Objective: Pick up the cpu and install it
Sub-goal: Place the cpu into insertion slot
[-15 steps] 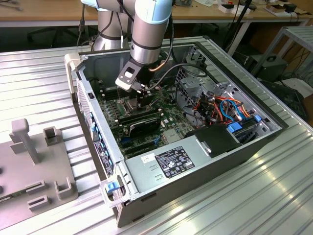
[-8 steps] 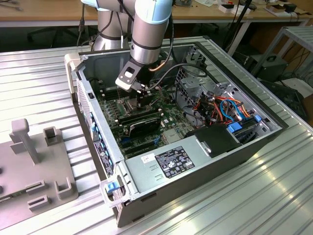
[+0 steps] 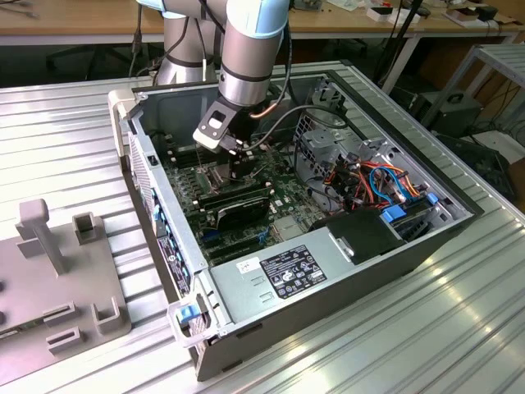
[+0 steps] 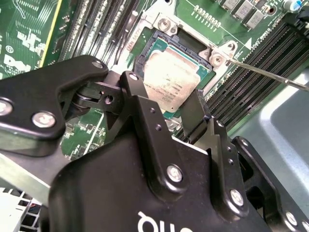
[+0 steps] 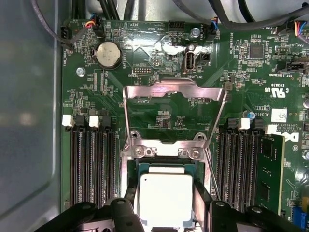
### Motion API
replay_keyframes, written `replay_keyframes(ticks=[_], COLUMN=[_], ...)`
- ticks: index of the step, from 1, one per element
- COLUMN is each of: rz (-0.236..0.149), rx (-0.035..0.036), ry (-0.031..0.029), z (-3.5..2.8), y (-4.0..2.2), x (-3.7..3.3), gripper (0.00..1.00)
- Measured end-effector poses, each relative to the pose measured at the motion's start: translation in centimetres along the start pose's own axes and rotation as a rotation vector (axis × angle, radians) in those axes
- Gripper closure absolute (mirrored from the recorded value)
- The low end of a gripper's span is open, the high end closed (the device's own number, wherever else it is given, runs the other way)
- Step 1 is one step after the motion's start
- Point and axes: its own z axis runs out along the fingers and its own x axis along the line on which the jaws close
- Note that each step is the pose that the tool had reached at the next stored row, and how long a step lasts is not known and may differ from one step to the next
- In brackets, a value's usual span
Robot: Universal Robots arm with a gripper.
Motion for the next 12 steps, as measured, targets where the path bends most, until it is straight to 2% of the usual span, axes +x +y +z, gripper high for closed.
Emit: replay_keyframes(ticks=[7, 12], rz=[0.006, -0.016], rx=[0.0000, -0.0003], ry=[0.0002, 0.0002], z=[0.06, 0.07], y=[0.01, 0.01], x=[0.01, 0.01], gripper=[0.45, 0.45])
